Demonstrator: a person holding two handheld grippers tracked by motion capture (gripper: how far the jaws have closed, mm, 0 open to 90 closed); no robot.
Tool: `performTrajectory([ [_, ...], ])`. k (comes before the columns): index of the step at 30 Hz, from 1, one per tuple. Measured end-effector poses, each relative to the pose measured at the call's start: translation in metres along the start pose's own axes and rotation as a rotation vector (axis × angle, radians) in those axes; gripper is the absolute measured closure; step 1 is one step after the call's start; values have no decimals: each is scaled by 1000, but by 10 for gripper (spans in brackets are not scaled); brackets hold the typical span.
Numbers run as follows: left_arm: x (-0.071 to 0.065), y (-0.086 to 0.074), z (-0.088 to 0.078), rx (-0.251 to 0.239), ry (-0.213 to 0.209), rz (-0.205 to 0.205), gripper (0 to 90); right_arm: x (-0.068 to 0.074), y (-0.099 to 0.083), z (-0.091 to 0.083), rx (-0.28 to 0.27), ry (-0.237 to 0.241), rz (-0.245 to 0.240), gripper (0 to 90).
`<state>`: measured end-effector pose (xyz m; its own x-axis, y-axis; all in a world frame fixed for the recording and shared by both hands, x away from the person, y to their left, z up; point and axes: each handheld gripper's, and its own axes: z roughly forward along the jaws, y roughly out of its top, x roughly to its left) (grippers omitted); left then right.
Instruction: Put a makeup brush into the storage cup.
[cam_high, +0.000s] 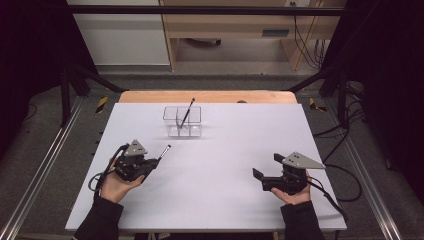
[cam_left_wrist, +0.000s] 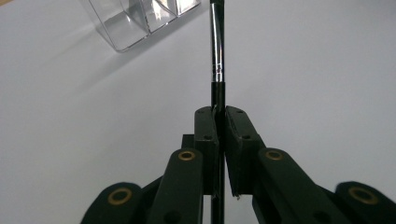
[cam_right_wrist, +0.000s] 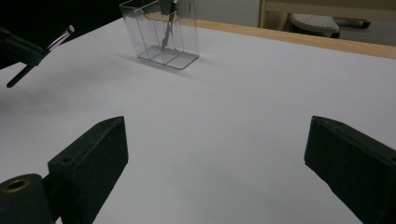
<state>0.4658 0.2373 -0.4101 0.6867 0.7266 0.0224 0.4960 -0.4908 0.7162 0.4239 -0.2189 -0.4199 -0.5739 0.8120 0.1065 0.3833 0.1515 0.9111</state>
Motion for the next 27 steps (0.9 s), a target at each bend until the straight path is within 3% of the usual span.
performTrajectory([
  [8,-4,-3,-1,-113,26,-73,837,0,0,0,-1,2,3,66],
  [17,-9,-3,-10,-230,44,-125,837,0,0,-1,0,-1,1,62],
  [23,-13,-1,-18,-317,67,-145,837,0,1,-2,-2,-3,3,61],
  [27,-15,0,-22,-340,70,-142,837,0,0,-1,-2,-4,4,60],
])
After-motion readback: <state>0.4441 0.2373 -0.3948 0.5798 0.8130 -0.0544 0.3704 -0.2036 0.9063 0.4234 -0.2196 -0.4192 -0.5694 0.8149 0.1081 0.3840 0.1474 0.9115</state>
